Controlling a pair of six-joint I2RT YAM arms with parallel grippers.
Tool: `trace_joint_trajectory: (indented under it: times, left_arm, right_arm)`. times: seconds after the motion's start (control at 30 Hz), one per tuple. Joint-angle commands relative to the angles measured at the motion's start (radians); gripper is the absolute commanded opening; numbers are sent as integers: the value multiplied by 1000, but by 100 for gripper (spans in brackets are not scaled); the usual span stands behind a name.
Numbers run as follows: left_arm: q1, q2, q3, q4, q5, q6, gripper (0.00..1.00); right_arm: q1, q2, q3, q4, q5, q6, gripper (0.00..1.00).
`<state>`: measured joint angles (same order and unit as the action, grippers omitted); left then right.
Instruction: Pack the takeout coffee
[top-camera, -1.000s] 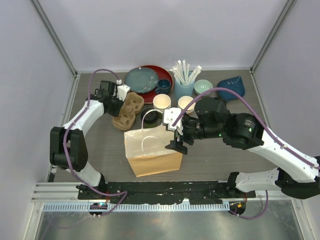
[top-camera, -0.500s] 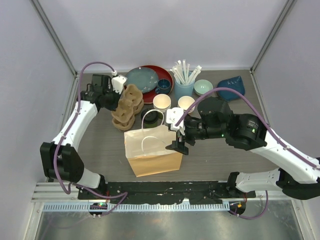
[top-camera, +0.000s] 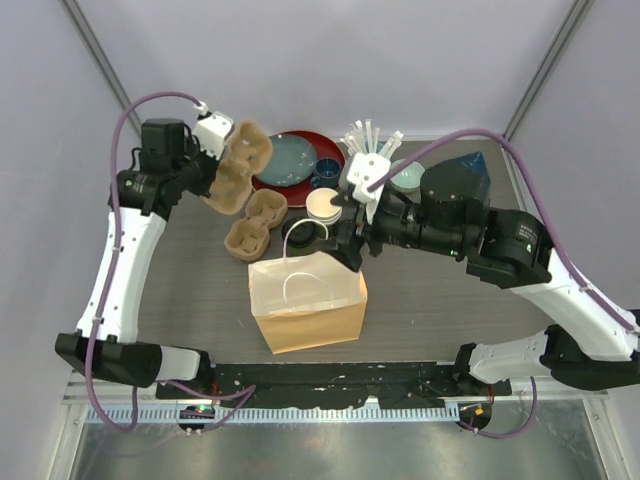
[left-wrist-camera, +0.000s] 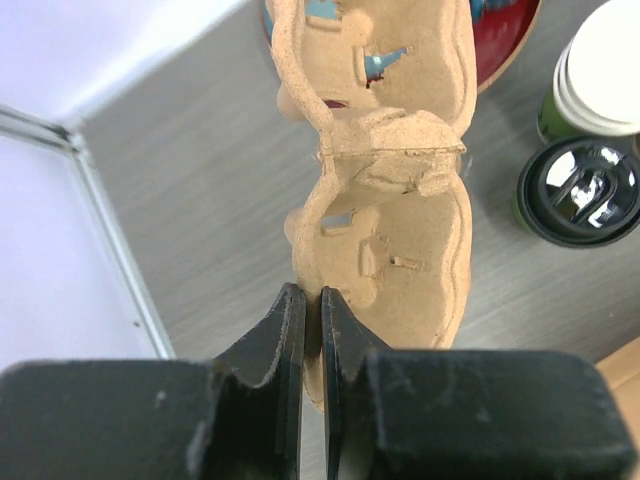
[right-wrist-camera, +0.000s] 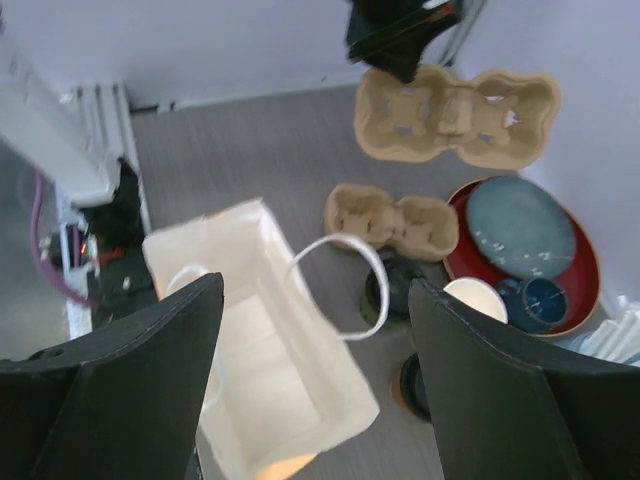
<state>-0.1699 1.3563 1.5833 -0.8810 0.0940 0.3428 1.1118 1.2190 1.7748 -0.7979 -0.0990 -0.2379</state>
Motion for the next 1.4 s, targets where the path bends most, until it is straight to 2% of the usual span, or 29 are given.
trace_joint_trajectory:
  times: [0.0,0.03,0.13,0.27,0.37,0.67,0.87,1.07,1.37]
  left_arm:
    - [-6,-60,185,-102,19,30,0]
    - [-11,-65,208,-119,30,36,0]
    - [-55,-78,280,-176,38,47,0]
    - [-105,-95,337,-225,56,29,0]
    - [-109,-126,339,-230,88,2,0]
    - [-118,-140,356,-256,162,-13,0]
    - [-120,-152,363,-254,196,-18,0]
    - [-120,-160,374,-260,216,-13,0]
    - [-120,-161,388,-242,210,-21,0]
  right_arm:
    - [3,112,168,121,235,98,79]
    - [5,140,198,127,304,103,78]
    - [5,290,349,111,350,83,76]
    - [6,499,631,48,390,36,76]
    - [6,605,716,32,400,-1,76]
    - [5,666,675,112,410,-26,79]
    - [5,721,673,106,481,-70,76]
    - [-4,743,683,105,466,-69,66]
    - [-17,755,664,68,386,-40,66]
